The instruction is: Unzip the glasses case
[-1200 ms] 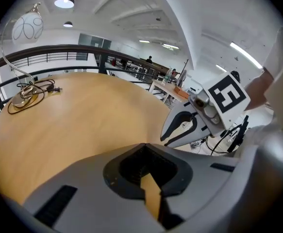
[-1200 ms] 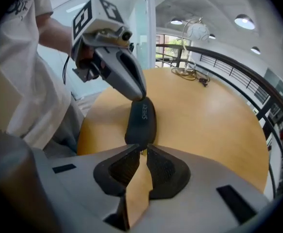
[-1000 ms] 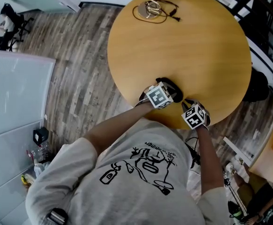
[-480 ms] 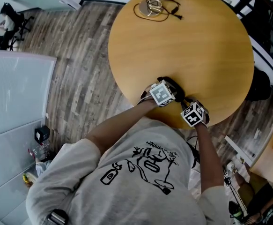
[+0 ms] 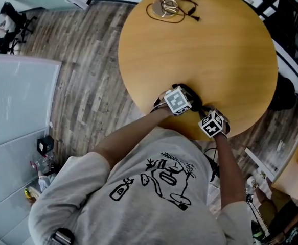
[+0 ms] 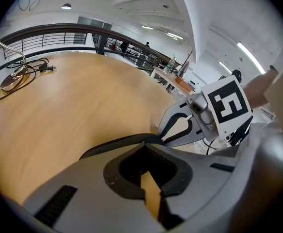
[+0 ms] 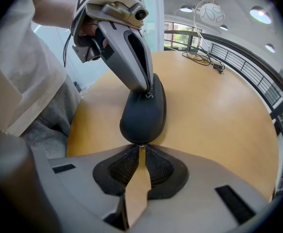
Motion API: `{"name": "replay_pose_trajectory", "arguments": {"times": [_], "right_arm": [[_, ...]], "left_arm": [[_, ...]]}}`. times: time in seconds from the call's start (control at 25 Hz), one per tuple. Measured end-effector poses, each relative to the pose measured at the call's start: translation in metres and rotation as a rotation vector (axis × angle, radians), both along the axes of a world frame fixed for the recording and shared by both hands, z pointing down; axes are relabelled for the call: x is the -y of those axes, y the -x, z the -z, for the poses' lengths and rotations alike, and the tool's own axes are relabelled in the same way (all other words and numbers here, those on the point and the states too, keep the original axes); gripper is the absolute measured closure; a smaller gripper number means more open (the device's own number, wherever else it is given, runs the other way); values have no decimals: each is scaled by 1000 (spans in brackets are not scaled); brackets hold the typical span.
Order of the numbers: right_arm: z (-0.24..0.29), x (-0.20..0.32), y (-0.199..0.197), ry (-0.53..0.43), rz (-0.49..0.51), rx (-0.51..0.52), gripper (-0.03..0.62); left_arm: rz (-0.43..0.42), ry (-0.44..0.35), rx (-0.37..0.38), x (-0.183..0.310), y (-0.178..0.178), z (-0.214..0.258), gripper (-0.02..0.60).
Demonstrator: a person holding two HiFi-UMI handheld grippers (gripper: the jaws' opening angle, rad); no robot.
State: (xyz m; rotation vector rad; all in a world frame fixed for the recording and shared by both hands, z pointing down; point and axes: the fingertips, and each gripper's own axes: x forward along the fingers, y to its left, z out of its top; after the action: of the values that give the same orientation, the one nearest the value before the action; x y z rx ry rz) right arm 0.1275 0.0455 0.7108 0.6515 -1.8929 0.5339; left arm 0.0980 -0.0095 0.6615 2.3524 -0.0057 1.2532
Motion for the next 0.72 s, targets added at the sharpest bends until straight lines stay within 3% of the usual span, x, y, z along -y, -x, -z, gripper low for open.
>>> {"name": "replay_pose_trajectory", "arguments": {"times": [0.72], "right_arm": [[-4, 5, -5, -3, 123, -61, 540]], "left_arm": [[-19, 3, -3, 1, -2, -1, 575]]}}
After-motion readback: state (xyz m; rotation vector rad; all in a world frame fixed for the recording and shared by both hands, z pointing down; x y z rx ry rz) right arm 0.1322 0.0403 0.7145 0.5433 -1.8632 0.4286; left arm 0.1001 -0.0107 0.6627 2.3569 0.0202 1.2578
